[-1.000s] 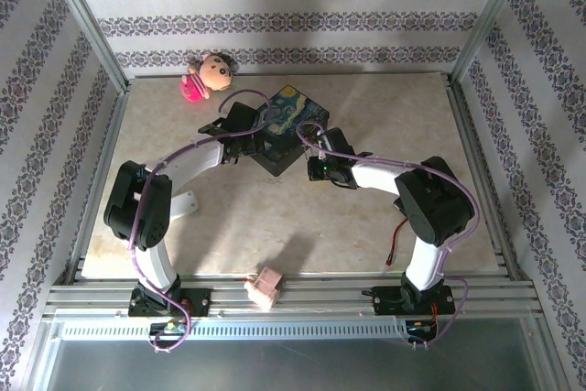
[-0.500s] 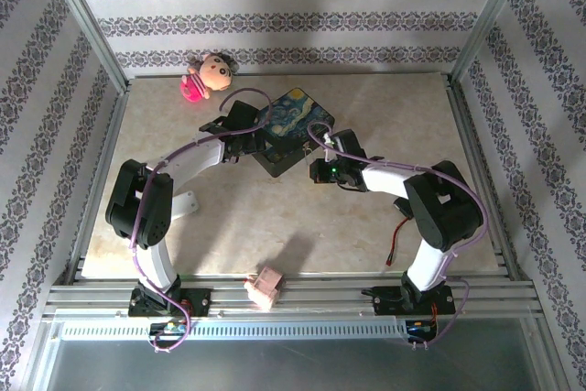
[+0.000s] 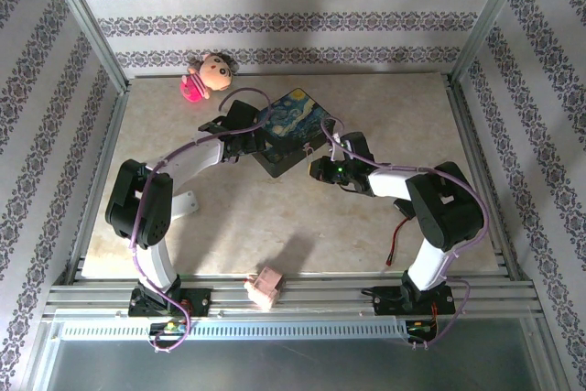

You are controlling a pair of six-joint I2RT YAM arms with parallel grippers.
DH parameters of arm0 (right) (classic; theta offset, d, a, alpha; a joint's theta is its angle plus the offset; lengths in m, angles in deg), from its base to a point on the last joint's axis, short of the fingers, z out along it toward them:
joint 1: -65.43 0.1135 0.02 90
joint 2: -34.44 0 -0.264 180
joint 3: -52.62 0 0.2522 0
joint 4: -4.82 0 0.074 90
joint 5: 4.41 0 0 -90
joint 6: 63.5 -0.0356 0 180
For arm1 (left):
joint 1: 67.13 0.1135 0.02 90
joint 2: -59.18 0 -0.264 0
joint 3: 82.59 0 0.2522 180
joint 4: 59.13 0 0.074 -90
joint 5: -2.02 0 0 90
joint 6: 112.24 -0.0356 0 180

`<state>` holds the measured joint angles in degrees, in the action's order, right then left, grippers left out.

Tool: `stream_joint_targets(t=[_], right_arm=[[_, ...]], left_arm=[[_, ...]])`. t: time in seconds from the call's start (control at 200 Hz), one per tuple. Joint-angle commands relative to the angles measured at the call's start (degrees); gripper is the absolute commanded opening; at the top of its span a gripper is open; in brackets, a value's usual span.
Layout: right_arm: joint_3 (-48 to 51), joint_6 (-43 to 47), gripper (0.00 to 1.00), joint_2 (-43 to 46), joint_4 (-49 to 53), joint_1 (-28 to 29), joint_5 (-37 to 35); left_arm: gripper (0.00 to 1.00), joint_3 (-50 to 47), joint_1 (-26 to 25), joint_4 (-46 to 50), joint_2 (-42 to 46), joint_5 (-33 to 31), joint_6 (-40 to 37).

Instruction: Unlock the padlock with the key

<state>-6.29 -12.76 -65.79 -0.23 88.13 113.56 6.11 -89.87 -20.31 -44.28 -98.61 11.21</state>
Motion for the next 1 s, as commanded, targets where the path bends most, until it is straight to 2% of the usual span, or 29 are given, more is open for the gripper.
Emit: stream_joint_targets(t=[0.0,0.225,0.994], right_arm=[[2.01,-7.81,0.0,-0.6,-10.93,-0.37,0.65],[4.8,-13.39,0.0,-2.14,-19.8,-0.46,-1.39],[7.48,-18.52,0.0,-4.78,-31.0,-0.37,-9.45]], left_arm=[[0.99,-2.04,0.81,3.12,-0.11,0.92,1.28],[0.99,-4.77,0.31,1.94,1.53,1.98,3.36],[0.99,-6.2,-0.14,0.44,2.43,3.24,3.51]])
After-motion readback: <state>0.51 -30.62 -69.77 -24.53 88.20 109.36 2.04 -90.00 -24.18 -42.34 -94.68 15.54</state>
